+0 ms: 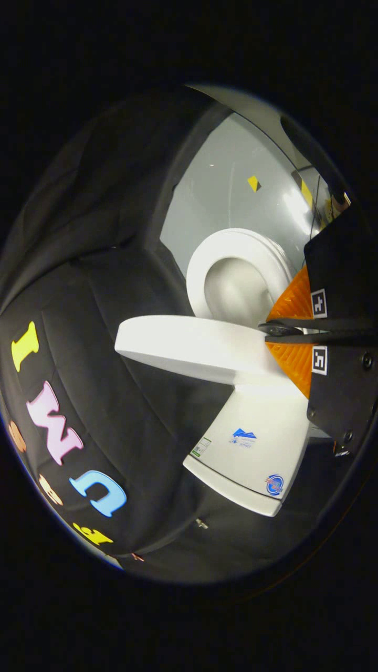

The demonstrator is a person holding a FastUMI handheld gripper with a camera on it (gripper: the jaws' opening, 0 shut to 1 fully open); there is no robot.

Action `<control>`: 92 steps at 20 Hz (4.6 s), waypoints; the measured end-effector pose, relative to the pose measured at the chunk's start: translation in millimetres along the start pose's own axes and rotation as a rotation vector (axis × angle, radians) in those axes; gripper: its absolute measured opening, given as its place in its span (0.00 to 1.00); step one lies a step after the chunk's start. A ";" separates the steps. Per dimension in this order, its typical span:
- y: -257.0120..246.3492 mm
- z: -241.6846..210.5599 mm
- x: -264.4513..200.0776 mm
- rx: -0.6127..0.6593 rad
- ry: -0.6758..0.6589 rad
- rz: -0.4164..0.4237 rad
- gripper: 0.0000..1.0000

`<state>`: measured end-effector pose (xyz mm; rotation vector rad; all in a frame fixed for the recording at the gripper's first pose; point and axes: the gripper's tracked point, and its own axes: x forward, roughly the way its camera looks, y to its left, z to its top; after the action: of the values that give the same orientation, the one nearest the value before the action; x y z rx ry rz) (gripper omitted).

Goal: Open the toilet lid.

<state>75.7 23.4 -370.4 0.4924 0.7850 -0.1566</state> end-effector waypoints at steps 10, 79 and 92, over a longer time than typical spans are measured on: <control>99.2 4.9 -28.0 -0.255 -0.089 0.014 0.04; 249.1 114.1 -233.6 -0.554 -0.555 0.293 0.98; 179.2 162.2 -273.7 -0.535 -0.655 0.141 0.98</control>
<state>43.3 90.2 -12.9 -0.0272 0.1288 0.0305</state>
